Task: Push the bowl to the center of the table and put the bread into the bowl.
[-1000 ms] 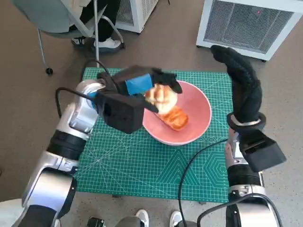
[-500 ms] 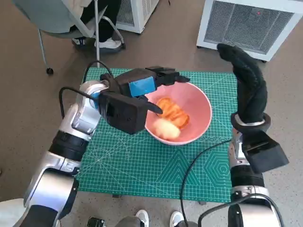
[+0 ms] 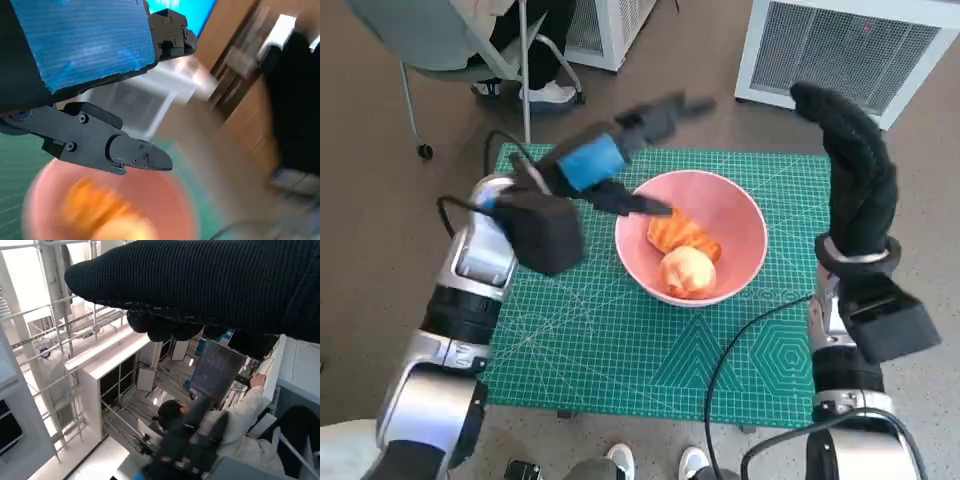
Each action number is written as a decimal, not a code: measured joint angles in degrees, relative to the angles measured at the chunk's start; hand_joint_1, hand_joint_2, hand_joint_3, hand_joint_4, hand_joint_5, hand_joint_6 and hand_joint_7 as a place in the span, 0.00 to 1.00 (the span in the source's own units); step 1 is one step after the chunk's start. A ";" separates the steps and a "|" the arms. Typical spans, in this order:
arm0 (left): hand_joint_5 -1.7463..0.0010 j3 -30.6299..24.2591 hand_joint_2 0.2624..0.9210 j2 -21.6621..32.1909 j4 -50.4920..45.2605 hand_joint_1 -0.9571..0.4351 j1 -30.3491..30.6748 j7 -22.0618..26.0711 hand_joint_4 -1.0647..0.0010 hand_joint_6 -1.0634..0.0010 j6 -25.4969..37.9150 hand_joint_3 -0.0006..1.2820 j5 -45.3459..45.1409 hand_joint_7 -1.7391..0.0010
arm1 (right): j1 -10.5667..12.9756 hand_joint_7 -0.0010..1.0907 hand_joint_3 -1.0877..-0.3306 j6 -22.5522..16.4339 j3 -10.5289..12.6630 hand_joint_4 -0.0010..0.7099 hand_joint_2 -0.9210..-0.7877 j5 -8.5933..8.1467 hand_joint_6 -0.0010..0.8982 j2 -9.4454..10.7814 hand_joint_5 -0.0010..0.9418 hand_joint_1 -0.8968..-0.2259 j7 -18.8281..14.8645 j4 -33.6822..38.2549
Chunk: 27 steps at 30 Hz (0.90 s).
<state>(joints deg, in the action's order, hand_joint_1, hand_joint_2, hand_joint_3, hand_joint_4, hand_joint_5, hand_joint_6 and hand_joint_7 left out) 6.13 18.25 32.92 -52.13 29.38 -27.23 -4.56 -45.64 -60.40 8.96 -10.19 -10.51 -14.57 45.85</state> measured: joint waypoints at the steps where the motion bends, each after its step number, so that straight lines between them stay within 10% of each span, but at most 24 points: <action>1: 1.00 -0.85 1.00 -0.60 -0.16 0.35 0.50 -0.84 0.99 0.99 -0.66 0.20 0.91 0.92 | -0.08 0.33 0.44 0.46 -0.02 0.52 0.00 -0.82 0.23 0.07 0.00 0.47 -0.40 -0.40; 13: 0.99 -6.94 1.00 -9.35 -6.72 0.40 6.82 -8.78 0.91 0.99 -4.85 0.28 10.09 0.83 | -0.20 0.32 0.46 5.68 -0.06 0.53 0.00 -5.37 0.25 1.30 0.00 0.46 -2.95 -6.42; 27: 0.99 -8.45 1.00 -12.81 -10.64 0.39 9.69 -11.15 0.88 1.00 -6.62 0.30 13.70 0.72 | -0.36 0.32 0.44 10.18 -0.04 0.54 0.00 -5.33 0.25 1.60 0.01 0.49 -3.53 -11.01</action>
<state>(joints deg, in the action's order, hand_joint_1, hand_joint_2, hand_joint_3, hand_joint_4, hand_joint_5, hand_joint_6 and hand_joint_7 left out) -2.32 5.43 22.28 -42.43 18.23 -33.85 9.14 -46.00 -50.22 8.92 -15.52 -8.91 -18.10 34.84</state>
